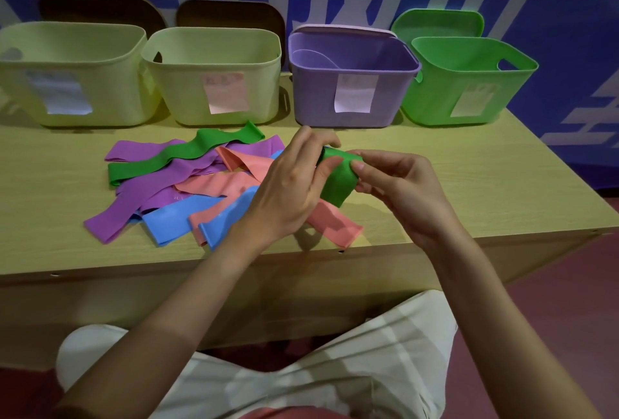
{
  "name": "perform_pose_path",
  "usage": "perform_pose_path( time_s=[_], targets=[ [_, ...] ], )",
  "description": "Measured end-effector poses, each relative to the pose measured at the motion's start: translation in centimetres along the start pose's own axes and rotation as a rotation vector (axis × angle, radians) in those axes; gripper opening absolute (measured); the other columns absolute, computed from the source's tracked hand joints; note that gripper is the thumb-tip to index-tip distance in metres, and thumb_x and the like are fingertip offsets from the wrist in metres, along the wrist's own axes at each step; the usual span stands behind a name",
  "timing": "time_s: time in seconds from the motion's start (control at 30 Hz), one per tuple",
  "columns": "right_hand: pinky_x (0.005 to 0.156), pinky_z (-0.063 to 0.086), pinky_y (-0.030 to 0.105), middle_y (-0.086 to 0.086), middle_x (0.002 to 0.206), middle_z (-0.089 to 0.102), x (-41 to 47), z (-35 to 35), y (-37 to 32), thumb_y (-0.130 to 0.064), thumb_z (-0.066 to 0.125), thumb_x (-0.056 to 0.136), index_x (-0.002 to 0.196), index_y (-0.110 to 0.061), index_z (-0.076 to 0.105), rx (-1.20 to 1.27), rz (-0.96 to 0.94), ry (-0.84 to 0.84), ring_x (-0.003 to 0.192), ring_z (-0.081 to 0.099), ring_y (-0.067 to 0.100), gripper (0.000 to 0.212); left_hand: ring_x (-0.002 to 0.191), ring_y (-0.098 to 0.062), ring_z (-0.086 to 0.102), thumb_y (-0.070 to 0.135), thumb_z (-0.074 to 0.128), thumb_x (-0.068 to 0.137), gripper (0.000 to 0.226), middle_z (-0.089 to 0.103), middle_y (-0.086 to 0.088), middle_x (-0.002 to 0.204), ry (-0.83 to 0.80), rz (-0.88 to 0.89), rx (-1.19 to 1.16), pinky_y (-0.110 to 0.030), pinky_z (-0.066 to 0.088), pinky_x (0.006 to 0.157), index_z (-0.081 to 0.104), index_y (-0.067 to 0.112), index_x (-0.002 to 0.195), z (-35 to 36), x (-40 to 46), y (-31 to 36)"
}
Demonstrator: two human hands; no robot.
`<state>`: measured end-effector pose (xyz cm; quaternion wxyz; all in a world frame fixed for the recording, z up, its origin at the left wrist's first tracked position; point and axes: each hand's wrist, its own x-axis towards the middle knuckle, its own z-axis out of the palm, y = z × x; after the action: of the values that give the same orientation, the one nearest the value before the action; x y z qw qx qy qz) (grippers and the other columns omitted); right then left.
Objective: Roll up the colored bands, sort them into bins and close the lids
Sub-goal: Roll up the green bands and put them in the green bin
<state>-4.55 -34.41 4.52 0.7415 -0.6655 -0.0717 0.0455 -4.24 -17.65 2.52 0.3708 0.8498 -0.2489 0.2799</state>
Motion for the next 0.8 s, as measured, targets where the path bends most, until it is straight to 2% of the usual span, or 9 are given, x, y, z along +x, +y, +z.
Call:
perform_pose_path(
  time_s=[0.1, 0.17, 0.27, 0.4, 0.5, 0.63, 0.8],
  targets=[
    [0.068, 0.052, 0.021, 0.006, 0.081, 0.073, 0.1, -0.1, 0.0, -0.003, 0.063, 0.088, 0.102, -0.007, 0.071, -0.108, -0.030, 0.007, 0.070, 0.060, 0.011, 0.016, 0.086, -0.012, 0.049, 0.024, 0.041, 0.099, 0.030, 0.051, -0.006, 0.097, 0.005, -0.016, -0.039, -0.019, 0.038, 0.074, 0.056, -0.001, 0.106, 0.1, 0.0, -0.2],
    [0.066, 0.052, 0.022, 0.008, 0.078, 0.071, 0.0, 0.1, 0.2, -0.006, 0.063, 0.090, 0.107, -0.005, 0.070, -0.274, -0.118, 0.036, 0.065, 0.060, 0.008, 0.018, 0.086, -0.012, 0.050, 0.022, 0.041, 0.099, 0.027, 0.054, -0.005, 0.095, 0.037, -0.083, -0.090, -0.018, 0.039, 0.075, 0.057, 0.000, 0.101, 0.4, 0.1, -0.2],
    [0.075, 0.055, 0.025, 0.002, 0.085, 0.072, 0.0, 0.6, 0.6, -0.009, 0.065, 0.091, 0.109, -0.010, 0.070, -0.460, -0.277, 0.065, 0.076, 0.066, 0.007, 0.019, 0.084, -0.009, 0.050, 0.020, 0.045, 0.098, 0.023, 0.057, -0.005, 0.091, 0.072, -0.202, -0.155, -0.013, 0.037, 0.074, 0.057, 0.001, 0.096, 1.0, 0.1, -0.1],
    [0.082, 0.056, 0.027, 0.008, 0.092, 0.072, -0.3, 0.9, 0.9, -0.006, 0.073, 0.083, 0.107, -0.015, 0.069, -0.440, -0.329, 0.073, 0.082, 0.068, 0.021, 0.026, 0.079, -0.010, 0.050, 0.024, 0.044, 0.099, 0.022, 0.056, 0.001, 0.083, 0.066, -0.335, -0.236, -0.016, 0.038, 0.071, 0.056, 0.006, 0.092, 1.2, 0.0, -0.2],
    [0.077, 0.056, 0.025, 0.006, 0.094, 0.071, -0.4, 1.0, 1.2, -0.005, 0.075, 0.081, 0.106, -0.013, 0.070, -0.414, -0.341, 0.118, 0.078, 0.067, 0.014, 0.027, 0.075, -0.011, 0.049, 0.024, 0.046, 0.100, 0.022, 0.054, 0.004, 0.077, 0.044, -0.361, -0.247, -0.021, 0.038, 0.068, 0.056, 0.007, 0.090, 1.0, 0.0, -0.1],
    [0.070, 0.055, 0.027, 0.008, 0.090, 0.072, -0.2, 0.9, 1.3, -0.001, 0.074, 0.080, 0.100, -0.013, 0.071, -0.372, -0.342, 0.147, 0.073, 0.067, 0.016, 0.024, 0.063, -0.007, 0.040, 0.024, 0.047, 0.100, 0.023, 0.046, 0.007, 0.067, 0.010, -0.367, -0.239, -0.021, 0.032, 0.059, 0.053, 0.009, 0.083, 0.8, 0.1, -0.1],
    [0.070, 0.052, 0.019, -0.001, 0.084, 0.073, 0.0, 0.8, 0.9, 0.002, 0.073, 0.080, 0.096, -0.011, 0.072, -0.196, -0.188, 0.156, 0.068, 0.065, 0.006, 0.021, 0.060, -0.007, 0.039, 0.033, 0.046, 0.100, 0.033, 0.042, 0.009, 0.066, -0.010, -0.314, -0.138, -0.023, 0.030, 0.058, 0.053, 0.006, 0.081, 0.5, 0.1, -0.4]
  ],
)
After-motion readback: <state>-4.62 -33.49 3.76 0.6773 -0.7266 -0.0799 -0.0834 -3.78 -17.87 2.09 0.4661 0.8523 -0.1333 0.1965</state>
